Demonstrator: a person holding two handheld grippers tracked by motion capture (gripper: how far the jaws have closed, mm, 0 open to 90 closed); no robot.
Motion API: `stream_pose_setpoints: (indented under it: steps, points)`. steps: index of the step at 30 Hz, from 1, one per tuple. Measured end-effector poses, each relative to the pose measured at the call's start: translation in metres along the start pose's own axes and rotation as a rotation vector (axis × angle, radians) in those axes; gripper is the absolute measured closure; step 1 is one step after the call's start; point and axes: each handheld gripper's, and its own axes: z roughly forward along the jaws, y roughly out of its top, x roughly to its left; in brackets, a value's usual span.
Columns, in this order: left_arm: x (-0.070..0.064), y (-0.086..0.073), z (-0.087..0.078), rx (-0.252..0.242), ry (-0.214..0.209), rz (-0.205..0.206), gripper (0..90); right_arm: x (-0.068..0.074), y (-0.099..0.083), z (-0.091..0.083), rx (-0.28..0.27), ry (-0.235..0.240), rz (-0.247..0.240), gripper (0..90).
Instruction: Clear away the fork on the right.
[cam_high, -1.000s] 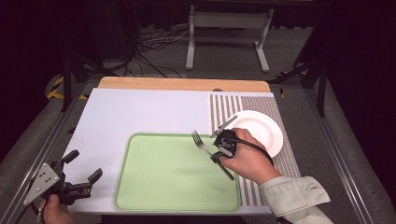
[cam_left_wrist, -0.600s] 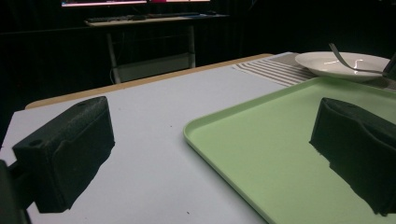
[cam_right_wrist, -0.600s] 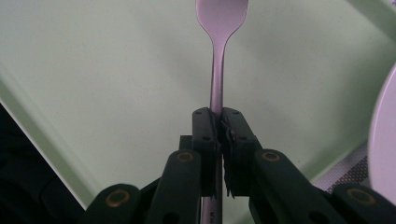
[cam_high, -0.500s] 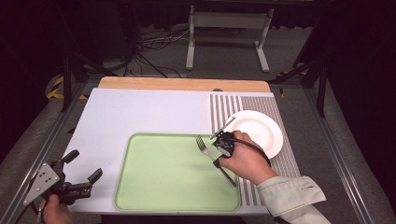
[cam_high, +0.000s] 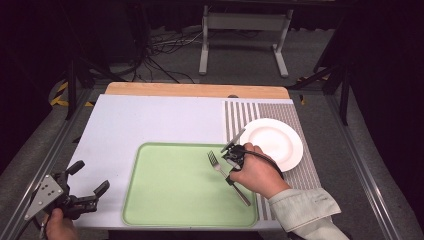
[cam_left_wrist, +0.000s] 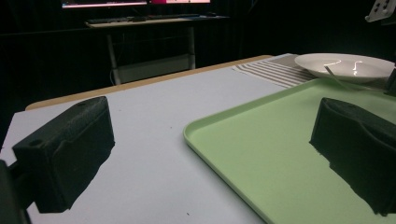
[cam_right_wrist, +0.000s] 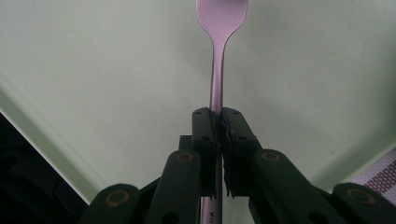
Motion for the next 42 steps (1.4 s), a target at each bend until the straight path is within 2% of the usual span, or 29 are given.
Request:
stream_pose_setpoints:
  steps: [5,13,17,31,38,42]
  points:
    - [0.0,0.0,0.0,-0.002,0.0,0.0,0.3,0.002,0.001,0.003,0.003,-0.004,-0.004,85.4]
    - [0.0,0.0,0.0,-0.001,-0.001,0.001,0.3,0.0,0.004,0.013,0.021,0.001,0.017,85.3]
    - [0.0,0.0,0.0,-0.001,-0.001,0.0,0.3,-0.003,0.005,0.019,0.027,0.0,0.004,85.3]
    - [0.0,0.0,0.001,0.0,-0.003,0.005,0.3,-0.004,0.005,0.026,0.046,0.009,0.059,85.2]
    - [0.0,0.0,0.001,-0.002,0.0,0.004,0.3,-0.006,0.005,0.028,0.055,0.009,0.054,84.6]
    - [-0.001,0.0,0.001,-0.002,-0.002,0.009,0.3,-0.007,0.005,0.026,0.041,0.008,0.054,81.6]
